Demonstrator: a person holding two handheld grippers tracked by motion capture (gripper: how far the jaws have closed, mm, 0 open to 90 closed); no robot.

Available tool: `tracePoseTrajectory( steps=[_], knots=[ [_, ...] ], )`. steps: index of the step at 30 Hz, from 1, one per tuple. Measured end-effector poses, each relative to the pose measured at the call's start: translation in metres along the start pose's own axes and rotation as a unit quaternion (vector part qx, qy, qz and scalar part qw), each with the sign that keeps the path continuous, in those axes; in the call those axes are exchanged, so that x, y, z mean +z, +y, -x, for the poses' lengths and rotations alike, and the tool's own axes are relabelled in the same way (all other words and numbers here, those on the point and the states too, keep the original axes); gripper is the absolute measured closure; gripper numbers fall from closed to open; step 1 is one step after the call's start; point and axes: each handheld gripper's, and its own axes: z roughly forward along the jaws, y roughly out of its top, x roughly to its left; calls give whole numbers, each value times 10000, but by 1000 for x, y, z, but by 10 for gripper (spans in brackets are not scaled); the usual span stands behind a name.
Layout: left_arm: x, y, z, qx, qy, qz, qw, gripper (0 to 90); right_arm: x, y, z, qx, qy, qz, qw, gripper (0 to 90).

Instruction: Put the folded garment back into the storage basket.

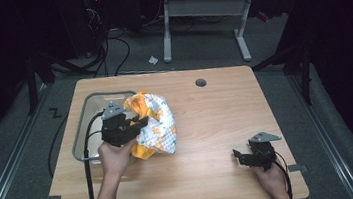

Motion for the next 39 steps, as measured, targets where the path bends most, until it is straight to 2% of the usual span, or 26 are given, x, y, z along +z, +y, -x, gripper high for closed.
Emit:
tracePoseTrajectory(
  steps=[9,19,26,39],
  knots=[
    [-11,4,-14,-34,99,10,9999,758,0,0,0,1,-1,1,10000,233],
    [-26,5,-32,-174,260,60,9995,758,0,0,0,5,-3,0,10000,233],
    [-30,4,-43,-252,347,19,9991,758,0,0,0,0,0,3,10000,233],
    [-36,4,-56,-255,495,-49,9984,758,0,0,0,-2,-4,3,10000,233]
  ],
)
